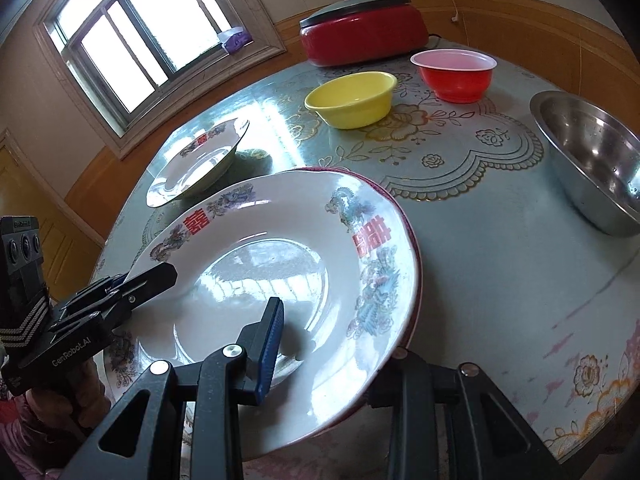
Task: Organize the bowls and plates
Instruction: 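Lift the large red-character plate and carry it over the purple-rimmed plate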
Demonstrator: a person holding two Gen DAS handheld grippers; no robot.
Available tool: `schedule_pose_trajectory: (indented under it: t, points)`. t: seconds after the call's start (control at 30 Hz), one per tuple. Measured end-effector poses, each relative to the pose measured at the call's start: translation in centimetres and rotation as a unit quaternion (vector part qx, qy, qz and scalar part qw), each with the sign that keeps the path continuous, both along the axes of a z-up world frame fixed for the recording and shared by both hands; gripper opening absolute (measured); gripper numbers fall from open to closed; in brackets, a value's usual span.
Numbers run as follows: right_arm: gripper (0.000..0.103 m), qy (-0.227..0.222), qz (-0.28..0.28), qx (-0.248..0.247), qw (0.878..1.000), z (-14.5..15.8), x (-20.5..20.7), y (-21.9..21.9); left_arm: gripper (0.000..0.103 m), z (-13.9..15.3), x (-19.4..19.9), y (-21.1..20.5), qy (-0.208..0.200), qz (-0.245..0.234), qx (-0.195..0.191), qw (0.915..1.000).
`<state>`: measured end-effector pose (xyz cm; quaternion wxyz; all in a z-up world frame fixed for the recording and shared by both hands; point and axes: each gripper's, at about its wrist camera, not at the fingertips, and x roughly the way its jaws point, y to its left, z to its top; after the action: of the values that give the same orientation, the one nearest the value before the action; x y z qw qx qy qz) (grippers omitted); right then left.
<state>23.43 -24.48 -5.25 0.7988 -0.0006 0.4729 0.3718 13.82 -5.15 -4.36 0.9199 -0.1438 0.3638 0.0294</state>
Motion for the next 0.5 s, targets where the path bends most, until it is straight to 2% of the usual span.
schedule_pose_trajectory:
  t: [0.5]
  points:
    - [0.032,-0.016,-0.003,-0.02,1.0,-0.18,0.06,0.38,0.031,-0.6,-0.27,0.27,0.003,0.003,0.003,1.0]
